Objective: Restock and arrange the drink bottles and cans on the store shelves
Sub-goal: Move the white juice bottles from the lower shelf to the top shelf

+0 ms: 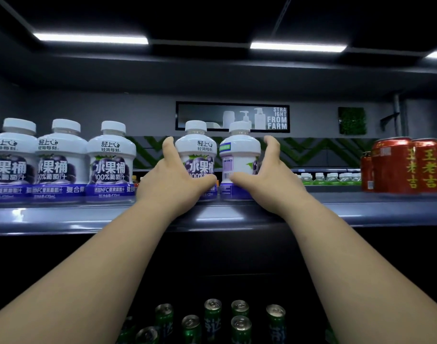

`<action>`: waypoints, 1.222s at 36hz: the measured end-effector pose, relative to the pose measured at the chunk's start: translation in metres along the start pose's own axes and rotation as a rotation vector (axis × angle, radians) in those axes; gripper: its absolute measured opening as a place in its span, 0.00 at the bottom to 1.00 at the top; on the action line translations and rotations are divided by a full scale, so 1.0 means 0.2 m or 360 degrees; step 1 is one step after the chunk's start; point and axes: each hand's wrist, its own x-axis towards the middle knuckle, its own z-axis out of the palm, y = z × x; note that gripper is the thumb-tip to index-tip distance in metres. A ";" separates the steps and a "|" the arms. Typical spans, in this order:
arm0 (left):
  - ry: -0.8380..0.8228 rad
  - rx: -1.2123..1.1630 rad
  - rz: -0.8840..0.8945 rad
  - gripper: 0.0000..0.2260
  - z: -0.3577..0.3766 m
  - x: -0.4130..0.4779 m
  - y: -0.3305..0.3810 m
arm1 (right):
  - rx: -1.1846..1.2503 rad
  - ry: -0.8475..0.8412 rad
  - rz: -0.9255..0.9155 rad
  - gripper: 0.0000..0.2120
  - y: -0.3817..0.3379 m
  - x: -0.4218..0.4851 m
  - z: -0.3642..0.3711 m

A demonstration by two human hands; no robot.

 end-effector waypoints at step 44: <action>0.0043 0.0179 0.0094 0.47 -0.01 -0.03 0.00 | -0.0151 0.0015 -0.0152 0.56 0.00 -0.02 0.00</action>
